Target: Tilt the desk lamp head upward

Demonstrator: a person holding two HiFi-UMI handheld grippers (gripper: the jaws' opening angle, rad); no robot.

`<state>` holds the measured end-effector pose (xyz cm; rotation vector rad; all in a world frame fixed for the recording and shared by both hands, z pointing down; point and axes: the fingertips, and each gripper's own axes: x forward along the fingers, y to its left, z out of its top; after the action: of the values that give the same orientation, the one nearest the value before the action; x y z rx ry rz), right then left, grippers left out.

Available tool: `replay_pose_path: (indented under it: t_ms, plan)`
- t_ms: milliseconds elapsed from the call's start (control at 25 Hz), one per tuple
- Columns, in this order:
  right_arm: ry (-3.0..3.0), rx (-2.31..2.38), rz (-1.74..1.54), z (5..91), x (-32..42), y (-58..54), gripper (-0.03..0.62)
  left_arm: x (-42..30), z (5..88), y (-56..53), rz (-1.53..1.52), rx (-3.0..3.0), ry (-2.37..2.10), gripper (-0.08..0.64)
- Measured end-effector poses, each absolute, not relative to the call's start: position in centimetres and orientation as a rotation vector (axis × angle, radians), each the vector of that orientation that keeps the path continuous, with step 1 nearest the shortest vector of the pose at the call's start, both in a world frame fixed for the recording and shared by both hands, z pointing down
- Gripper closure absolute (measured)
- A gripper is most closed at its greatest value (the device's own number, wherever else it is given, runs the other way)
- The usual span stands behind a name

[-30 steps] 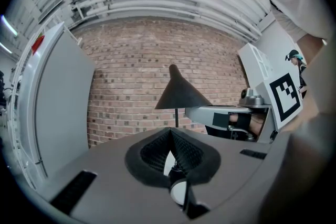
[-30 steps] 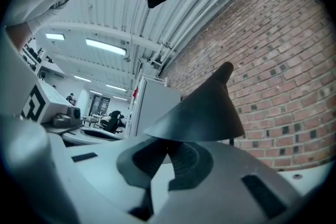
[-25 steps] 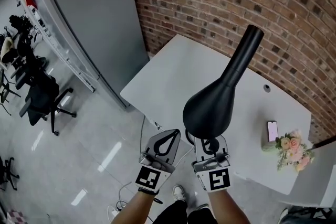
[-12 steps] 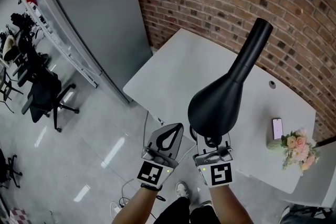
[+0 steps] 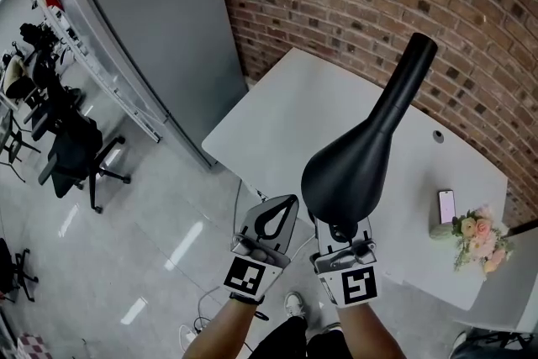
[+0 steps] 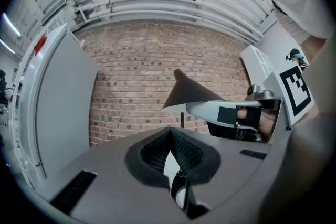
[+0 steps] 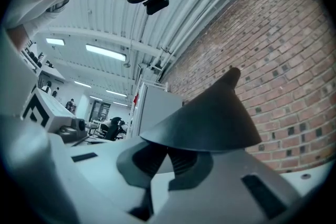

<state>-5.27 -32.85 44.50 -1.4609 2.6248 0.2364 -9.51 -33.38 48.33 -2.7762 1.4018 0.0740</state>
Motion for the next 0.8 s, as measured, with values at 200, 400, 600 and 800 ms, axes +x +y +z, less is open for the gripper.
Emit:
replay_pose_path:
  t_ms: [200,400,600,800]
  plan:
    - [2.644,-1.442,0.230,43.7,-5.8,-32.0,0.577,-9.6,47.6,-32.9,0.087,-2.769,1.397,0.557]
    - [2.640,-1.428,0.234,43.0,-6.2,-31.5,0.577,-10.1,46.8,-32.4,0.103,-2.754,1.407,0.557]
    - [2.626,-1.398,0.256,41.8,-6.5,-31.0,0.577,-10.2,46.4,-31.9,0.099,-2.737,1.418,0.557]
    - [2.624,-1.386,0.280,41.0,-6.4,-30.5,0.577,-9.8,46.3,-31.1,0.096,-2.742,1.420,0.557]
